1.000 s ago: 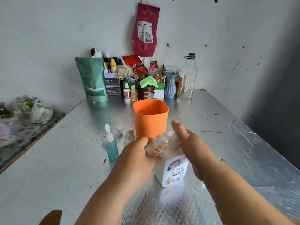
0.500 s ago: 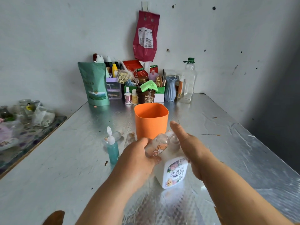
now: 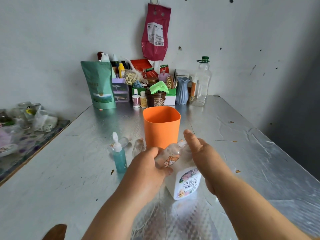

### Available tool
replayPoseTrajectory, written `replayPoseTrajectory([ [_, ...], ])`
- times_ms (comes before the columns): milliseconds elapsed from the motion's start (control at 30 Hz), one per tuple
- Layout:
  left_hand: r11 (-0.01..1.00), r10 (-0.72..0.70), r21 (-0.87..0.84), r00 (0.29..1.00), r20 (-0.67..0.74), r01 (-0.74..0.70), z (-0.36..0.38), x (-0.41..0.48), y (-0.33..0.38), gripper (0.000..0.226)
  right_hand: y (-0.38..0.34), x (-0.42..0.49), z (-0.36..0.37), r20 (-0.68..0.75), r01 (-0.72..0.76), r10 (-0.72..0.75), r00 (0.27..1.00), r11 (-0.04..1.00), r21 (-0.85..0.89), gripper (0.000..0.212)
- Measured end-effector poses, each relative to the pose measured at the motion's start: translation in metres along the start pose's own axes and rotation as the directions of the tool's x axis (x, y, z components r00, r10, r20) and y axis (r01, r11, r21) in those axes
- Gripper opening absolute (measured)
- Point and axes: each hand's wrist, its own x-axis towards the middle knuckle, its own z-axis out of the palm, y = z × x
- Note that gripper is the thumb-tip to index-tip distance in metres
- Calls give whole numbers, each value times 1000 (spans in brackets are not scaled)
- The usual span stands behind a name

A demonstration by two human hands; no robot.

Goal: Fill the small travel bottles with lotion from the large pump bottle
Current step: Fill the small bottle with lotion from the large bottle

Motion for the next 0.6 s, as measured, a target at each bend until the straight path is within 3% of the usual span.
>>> replayPoseTrajectory([
  [133,1000,4,28,1000,-14,-3,1,0,0,20,-3,-3,-1,-33,-18,18,999,1000,-14,56],
  [300,998,16,57,1000,-13,-16,-3,-4,4,21,-9,-6,-6,67,-67,65,996,998,14,67],
  [600,999,9,38,1000,-15,-9,-4,-4,5,23,-11,-3,-4,65,-51,49,997,998,39,71],
])
